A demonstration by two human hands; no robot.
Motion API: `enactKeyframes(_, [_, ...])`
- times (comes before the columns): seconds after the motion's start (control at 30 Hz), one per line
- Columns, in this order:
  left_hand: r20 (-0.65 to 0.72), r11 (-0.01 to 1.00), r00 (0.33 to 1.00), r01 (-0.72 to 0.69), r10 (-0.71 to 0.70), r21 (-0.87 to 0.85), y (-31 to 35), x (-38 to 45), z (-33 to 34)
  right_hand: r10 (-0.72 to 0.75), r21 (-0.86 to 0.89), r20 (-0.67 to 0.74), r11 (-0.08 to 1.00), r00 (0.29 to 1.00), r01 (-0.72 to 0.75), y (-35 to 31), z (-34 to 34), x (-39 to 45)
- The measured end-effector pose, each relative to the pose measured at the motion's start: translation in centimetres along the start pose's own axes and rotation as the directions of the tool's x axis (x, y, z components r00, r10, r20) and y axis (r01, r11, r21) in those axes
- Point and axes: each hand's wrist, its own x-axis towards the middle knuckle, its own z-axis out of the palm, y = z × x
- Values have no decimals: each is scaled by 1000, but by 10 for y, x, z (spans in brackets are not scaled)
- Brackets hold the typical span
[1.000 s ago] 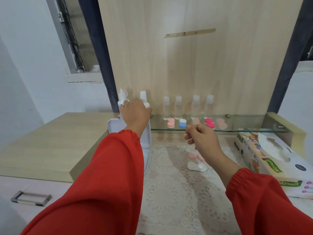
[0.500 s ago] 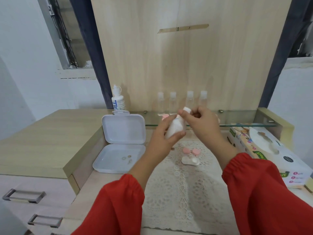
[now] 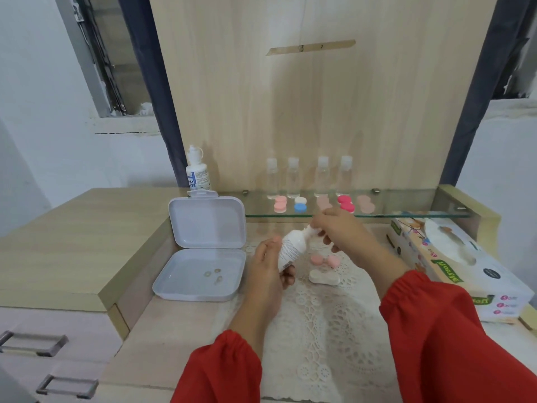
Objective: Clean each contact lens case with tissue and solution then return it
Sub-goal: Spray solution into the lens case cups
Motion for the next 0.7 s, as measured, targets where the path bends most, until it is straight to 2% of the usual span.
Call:
enactKeyframes(0.07, [6,1000,1000,-2,2,0,1,0,0,33,89,35,995,999,-36,-2,0,1])
enactKeyframes(0.17, [2,1000,1000,-20,20,3,-2,1,-2,71,-40,20,997,997,-70,-3,-2,1])
enactKeyframes(0.2, [-3,1000,1000,-25,25,4,-3,1,-3,58,-32,26,998,998,-57,0,-3,3])
enactKeyframes(0.3, [-10,999,999,-38,38,-9,-4,3,-2,26,73,60,997,998,-30,-1,-6,5])
enactKeyframes(0.4, [-10,999,999,-41,41,-4,-4,2,-1,33,-51,-4,998,999,-33,-1,-8,4])
enactKeyframes(0.53, [-34,999,999,-30,30,-20,-2,1,-1,-42,25,53,999,998,41,1,-12,3])
enactKeyframes(0.63, [-40,999,999,-12,10,-34,-1,0,0,-42,41,41,998,998,40,1,-14,2])
enactKeyframes(0.7, [-48,998,999,10,-12,-60,0,-1,0,-90,130,17,988,996,87,3,-12,3])
